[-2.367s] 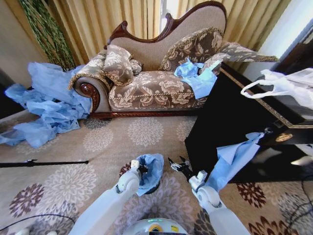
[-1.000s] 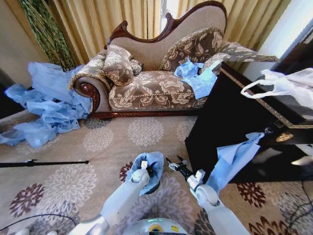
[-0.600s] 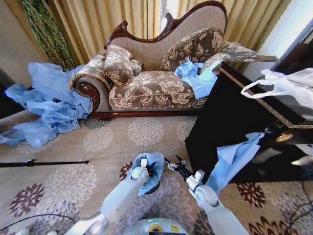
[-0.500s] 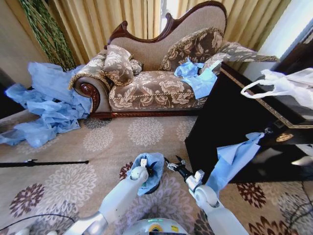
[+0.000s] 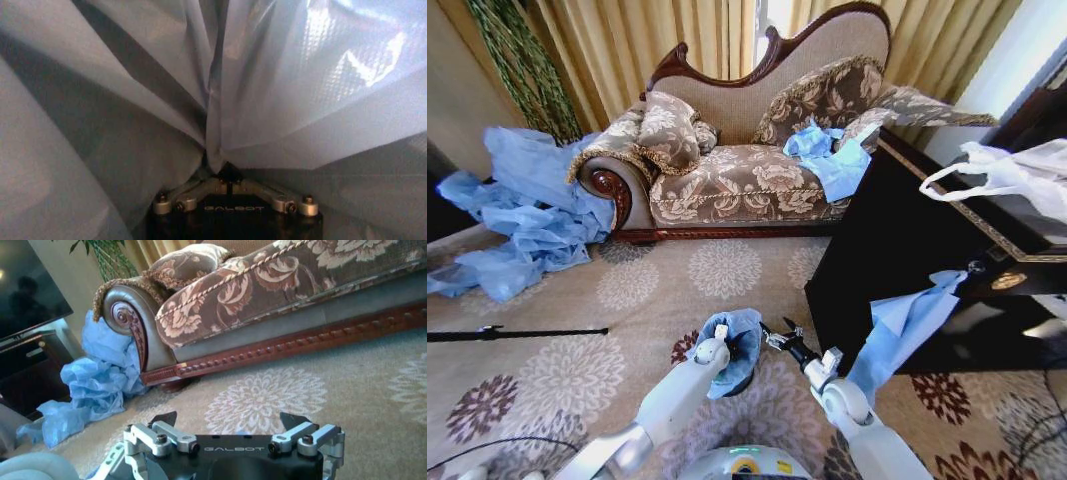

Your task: Place a garbage bag over the trash bin.

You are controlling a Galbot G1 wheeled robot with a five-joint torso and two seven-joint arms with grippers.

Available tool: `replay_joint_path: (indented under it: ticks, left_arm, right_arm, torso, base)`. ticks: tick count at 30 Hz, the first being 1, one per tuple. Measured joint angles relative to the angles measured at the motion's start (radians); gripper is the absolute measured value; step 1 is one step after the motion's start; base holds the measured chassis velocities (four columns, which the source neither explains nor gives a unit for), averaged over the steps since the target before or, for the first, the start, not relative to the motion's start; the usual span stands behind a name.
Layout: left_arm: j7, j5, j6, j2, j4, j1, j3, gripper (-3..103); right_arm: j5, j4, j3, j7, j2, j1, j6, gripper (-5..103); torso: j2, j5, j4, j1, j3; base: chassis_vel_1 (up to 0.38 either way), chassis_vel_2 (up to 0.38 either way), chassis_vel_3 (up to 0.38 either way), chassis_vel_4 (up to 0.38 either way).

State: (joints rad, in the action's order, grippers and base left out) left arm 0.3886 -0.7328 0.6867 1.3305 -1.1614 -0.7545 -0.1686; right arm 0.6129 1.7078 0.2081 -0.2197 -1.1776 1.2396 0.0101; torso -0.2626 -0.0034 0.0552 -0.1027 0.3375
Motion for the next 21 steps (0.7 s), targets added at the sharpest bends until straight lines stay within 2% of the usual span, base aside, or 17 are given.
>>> replay_joint_path:
  ticks: [5,10,12,13,16,17,19,20,21]
  left_arm:
    - [-0.010,0.008,-0.001,0.006,0.009,0.002,0.000,0]
    - [-0.011,0.006,-0.002,-0.018,-0.064,-0.020,0.002,-3]
    - [-0.012,0.004,-0.005,-0.041,-0.126,-0.042,0.003,6]
    - [-0.012,0.004,-0.005,-0.041,-0.126,-0.042,0.003,6]
    - [-0.012,0.002,-0.015,-0.079,-0.223,-0.078,0.009,22]
    - [-0.012,0.002,-0.015,-0.079,-0.223,-0.078,0.009,22]
    - [-0.009,-0.001,-0.017,-0.104,-0.292,-0.104,0.023,33]
    - [-0.009,-0.001,-0.017,-0.104,-0.292,-0.104,0.023,33]
    - [-0.007,-0.003,-0.018,-0.117,-0.323,-0.114,0.029,39]
  right_arm:
    - [0.001,0.004,0.000,0.003,0.003,-0.001,0.000,100]
    - [0.002,0.013,0.000,0.008,0.005,0.003,0.001,100]
    - [0.002,0.016,0.000,0.008,0.005,0.005,0.001,100]
    - [0.002,0.016,0.000,0.008,0.005,0.005,0.001,100]
    - [0.002,0.017,0.000,0.009,0.003,0.007,0.001,100]
    - [0.002,0.017,0.000,0.009,0.003,0.007,0.001,100]
    - [0.002,0.018,0.000,0.009,0.002,0.007,0.001,100]
    - [0.002,0.018,0.000,0.009,0.002,0.007,0.001,100]
    - [0.002,0.019,0.000,0.009,0.002,0.007,0.001,100]
  torso:
    - [0.000,0.0000,0.0000,0.000,0.000]
    - [0.000,0.0000,0.0002,0.000,0.000]
    - [0.000,-0.0001,0.0000,0.000,0.000]
    - [0.000,-0.0001,0.0000,0.000,0.000]
    - [0.000,0.0001,-0.0001,0.000,0.000]
    - [0.000,0.0001,-0.0001,0.000,0.000]
    - [0.000,-0.0001,0.0000,0.000,0.000]
    - [0.000,-0.0001,0.0000,0.000,0.000]
    - [0.000,0.0000,0.0000,0.000,0.000]
  base:
    - [0.000,0.000,0.000,0.000]
    - [0.000,0.000,0.000,0.000]
    - [0.000,0.000,0.000,0.000]
    - [0.000,0.000,0.000,0.000]
    - [0.000,0.000,0.000,0.000]
    - [0.000,0.000,0.000,0.000]
    - [0.000,0.000,0.000,0.000]
    - [0.000,0.000,0.000,0.000]
    - [0.000,0.000,0.000,0.000]
